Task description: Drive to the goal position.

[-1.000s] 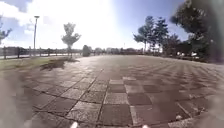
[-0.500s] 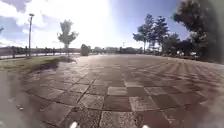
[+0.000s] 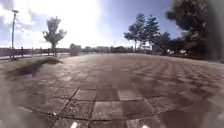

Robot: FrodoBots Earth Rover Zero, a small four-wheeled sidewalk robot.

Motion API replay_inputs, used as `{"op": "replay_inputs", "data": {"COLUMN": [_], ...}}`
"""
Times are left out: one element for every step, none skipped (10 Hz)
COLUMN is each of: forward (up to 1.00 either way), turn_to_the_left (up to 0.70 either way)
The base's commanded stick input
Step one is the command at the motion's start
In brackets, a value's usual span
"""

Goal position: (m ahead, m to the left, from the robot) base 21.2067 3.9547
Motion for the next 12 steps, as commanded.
{"op": "replay_inputs", "data": {"forward": [1.00,1.00,1.00,1.00,1.00,1.00,1.00,1.00,1.00,1.00,1.00,1.00], "turn_to_the_left": [0.00,0.00,0.00,0.00,0.00,0.00,0.00,0.00,0.00,0.00,0.00,0.00]}}
